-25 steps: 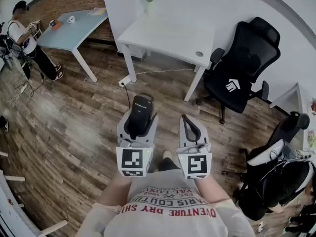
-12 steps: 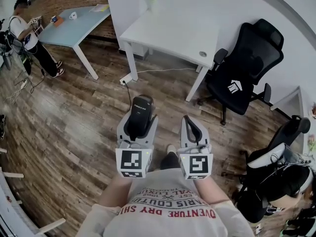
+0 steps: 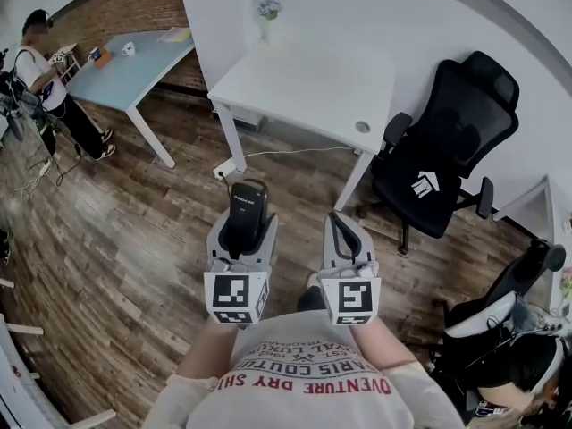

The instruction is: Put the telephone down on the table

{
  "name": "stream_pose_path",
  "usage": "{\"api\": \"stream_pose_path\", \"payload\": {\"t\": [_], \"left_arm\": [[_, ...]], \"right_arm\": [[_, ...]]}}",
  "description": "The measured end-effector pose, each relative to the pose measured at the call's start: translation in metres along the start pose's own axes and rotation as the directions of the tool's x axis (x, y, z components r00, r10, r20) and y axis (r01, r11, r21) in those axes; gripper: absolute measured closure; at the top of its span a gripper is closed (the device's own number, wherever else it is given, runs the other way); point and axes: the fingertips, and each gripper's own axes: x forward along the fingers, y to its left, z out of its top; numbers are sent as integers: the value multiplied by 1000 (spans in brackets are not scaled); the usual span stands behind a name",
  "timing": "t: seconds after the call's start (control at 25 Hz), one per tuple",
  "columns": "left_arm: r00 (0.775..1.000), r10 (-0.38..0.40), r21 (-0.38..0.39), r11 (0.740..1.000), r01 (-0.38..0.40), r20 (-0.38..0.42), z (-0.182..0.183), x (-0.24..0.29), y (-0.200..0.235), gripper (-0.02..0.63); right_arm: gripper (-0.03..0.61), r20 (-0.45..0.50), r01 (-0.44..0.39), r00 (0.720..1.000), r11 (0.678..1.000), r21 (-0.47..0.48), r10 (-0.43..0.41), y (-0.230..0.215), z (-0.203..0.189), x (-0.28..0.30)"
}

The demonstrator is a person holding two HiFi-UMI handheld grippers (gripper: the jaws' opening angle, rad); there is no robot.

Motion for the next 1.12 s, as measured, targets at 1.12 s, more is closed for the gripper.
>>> {"api": "stream_pose_path", "payload": {"t": [1.12], "left_arm": [[999, 17, 31, 999, -16, -52, 20, 325, -10, 324]], "right_arm": [[552, -104, -12, 994, 999, 48, 17, -231, -69, 216]]}}
